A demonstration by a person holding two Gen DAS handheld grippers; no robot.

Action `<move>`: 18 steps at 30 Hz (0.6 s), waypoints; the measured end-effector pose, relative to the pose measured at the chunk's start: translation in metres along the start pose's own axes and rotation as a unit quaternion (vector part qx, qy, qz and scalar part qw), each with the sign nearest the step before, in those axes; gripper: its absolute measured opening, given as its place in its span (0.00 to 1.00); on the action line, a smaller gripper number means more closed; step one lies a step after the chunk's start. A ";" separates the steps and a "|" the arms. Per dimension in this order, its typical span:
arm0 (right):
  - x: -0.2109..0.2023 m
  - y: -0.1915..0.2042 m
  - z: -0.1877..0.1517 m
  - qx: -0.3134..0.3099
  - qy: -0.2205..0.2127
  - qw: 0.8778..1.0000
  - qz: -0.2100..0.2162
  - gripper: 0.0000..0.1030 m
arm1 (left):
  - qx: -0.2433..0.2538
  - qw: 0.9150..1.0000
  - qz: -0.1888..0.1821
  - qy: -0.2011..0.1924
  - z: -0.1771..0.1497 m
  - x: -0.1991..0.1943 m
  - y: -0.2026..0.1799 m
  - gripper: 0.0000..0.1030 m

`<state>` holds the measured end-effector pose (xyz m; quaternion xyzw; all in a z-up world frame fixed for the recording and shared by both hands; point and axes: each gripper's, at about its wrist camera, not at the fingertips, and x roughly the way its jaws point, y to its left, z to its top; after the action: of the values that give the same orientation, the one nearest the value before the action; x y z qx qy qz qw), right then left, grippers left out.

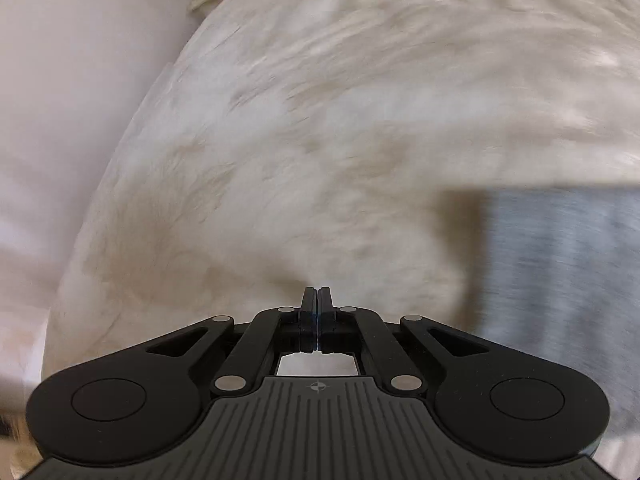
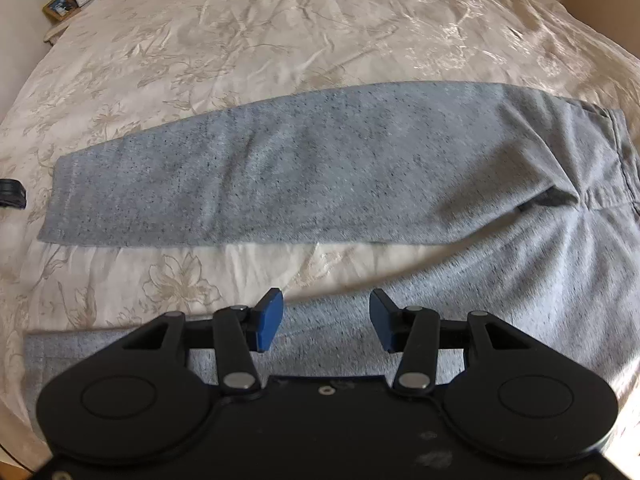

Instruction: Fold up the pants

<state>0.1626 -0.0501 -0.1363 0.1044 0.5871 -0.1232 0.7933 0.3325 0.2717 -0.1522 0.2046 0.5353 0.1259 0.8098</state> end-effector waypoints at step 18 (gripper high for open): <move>0.075 -0.031 0.161 -0.164 -0.055 0.984 0.049 0.62 | -0.038 0.977 -0.209 0.025 0.002 -0.066 -0.043 0.12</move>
<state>0.3198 -0.1350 -0.1620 -0.0053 0.5493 0.0086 0.8355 0.3073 0.2052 -0.1179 0.0542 0.5814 -0.0213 0.8115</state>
